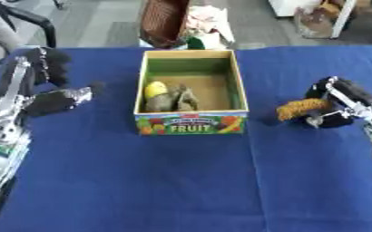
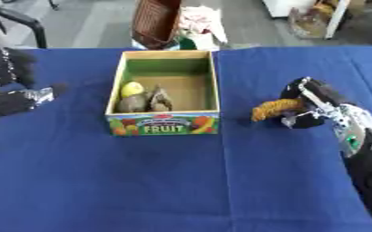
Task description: Pick up objects on the table and place them in the box.
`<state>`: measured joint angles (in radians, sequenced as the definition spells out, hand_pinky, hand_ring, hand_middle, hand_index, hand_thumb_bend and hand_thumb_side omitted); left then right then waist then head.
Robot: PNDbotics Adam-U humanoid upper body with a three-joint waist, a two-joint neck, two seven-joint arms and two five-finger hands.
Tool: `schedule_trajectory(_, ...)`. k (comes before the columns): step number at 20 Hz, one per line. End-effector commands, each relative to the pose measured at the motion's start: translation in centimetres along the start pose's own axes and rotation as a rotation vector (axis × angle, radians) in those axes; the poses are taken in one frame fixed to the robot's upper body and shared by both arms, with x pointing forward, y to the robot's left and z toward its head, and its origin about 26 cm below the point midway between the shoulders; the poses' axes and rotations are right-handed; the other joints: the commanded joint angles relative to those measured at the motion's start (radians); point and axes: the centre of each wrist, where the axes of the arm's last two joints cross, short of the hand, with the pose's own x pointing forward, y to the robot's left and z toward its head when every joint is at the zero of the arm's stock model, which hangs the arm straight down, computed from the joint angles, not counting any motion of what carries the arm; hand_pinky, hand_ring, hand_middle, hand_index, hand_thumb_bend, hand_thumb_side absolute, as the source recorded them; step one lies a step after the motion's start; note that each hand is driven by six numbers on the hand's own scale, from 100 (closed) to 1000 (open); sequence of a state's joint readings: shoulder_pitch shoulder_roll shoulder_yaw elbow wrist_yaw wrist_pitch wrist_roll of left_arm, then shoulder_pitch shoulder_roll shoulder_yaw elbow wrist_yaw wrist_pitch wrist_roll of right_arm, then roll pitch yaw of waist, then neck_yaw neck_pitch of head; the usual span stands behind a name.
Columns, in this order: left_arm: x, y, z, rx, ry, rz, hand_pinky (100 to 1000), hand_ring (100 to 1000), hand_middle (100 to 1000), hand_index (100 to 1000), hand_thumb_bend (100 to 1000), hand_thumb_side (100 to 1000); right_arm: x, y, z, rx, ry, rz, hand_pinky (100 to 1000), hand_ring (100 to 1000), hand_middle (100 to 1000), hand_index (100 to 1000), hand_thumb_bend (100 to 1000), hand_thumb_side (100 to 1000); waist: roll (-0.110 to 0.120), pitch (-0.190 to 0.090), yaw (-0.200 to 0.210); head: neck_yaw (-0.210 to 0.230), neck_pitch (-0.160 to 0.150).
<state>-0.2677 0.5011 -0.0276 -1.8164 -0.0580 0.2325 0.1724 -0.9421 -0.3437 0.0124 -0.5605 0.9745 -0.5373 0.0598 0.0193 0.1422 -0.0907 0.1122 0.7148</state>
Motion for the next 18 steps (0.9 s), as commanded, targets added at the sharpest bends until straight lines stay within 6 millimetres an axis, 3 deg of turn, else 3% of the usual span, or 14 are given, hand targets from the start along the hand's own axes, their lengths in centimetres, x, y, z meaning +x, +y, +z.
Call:
schedule_trajectory(1,0.6,0.6,-0.2,0.008,-0.027,-0.01,458,452,445,599,825,182,0.1,-2.0,-0.4,-0.038,-0.012,0.033,202,432,364,467,338,100,0.0,-0.012,0.001,0.001,0.004)
schedule_trajectory(4,0.6,0.6,-0.2,0.008,-0.024,-0.009,458,452,445,599,825,182,0.3,-2.3,-0.4,-0.074,-0.015,0.032,101,350,293,407,317,100,0.0,-0.013,0.001,0.0,0.004)
schedule_trajectory(8,0.5,0.6,-0.2,0.006,-0.022,-0.009,459,452,445,599,826,182,0.3,-2.5,-0.4,-0.117,-0.021,0.027,100,256,202,362,318,100,0.0,-0.012,0.0,0.001,0.004)
schedule_trajectory(13,0.5,0.6,-0.1,0.006,-0.021,-0.009,462,453,445,599,826,182,1.0,-3.4,-1.0,-0.14,-0.063,0.028,100,255,199,362,314,100,0.0,-0.014,-0.001,0.002,0.004)
schedule_trajectory(18,0.4,0.6,0.0,0.001,-0.019,-0.007,462,453,444,599,826,181,2.8,-5.8,-2.4,-0.178,-0.133,0.027,100,254,197,361,316,100,-0.003,-0.021,0.002,-0.002,0.006)
